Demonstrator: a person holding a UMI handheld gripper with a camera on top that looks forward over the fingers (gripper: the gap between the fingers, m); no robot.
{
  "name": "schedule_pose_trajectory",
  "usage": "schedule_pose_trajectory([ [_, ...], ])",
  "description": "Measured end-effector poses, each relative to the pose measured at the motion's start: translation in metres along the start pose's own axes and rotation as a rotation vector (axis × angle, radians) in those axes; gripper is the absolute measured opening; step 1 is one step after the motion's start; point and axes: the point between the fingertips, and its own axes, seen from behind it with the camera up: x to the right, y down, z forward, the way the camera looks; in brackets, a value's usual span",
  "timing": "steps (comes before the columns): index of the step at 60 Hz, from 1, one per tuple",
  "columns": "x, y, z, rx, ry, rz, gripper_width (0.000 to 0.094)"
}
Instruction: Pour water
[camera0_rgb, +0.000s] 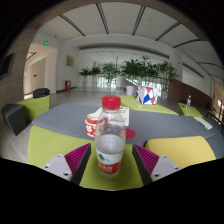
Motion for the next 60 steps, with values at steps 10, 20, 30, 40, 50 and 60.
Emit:
schedule_pose_trajectory([
  [10, -0.007, -0.006, 0.034, 0.05, 0.034, 0.01, 0.0585],
  [20, -0.006, -0.012, 0.042, 0.088, 0.029, 0.025, 0.0403],
  [30, -0.002, -0.018, 0.042, 0.098, 0.029, -0.004, 0.0338],
  [40, 0.058, -0.059, 0.036, 0.141, 0.131, -0.026, 0.0339],
  [50, 0.15, -0.132, 0.056, 0.222, 0.348, -0.224, 0.034],
  [60, 0.192, -0.23, 0.075, 0.327, 0.53, -0.659, 0.034],
])
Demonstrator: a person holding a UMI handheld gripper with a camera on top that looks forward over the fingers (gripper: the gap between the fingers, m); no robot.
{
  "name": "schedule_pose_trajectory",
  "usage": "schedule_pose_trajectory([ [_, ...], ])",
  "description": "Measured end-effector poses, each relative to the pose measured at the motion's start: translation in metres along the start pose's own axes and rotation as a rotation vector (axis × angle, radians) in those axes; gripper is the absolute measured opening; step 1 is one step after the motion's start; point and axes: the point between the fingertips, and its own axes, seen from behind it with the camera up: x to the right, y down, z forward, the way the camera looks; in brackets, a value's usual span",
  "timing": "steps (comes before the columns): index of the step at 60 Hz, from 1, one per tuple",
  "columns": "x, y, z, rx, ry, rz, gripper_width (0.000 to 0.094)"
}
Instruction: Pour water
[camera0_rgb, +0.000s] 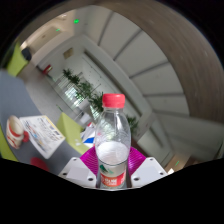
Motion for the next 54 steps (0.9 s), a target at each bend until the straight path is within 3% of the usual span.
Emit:
schedule_pose_trajectory([
  [7, 0.006, -0.048, 0.036, 0.163, 0.046, -0.323, 0.034],
  [16, -0.068, -0.11, 0.047, 0.402, 0.046, -0.769, 0.034],
  [30, -0.177, -0.128, 0.038, 0.649, 0.002, -1.26, 0.0338],
  [37, -0.218, -0.115, 0.031, 0.707, -0.026, -1.399, 0.0337],
  [54, -0.241, -0.108, 0.029, 0.713, -0.056, -1.445, 0.0338],
])
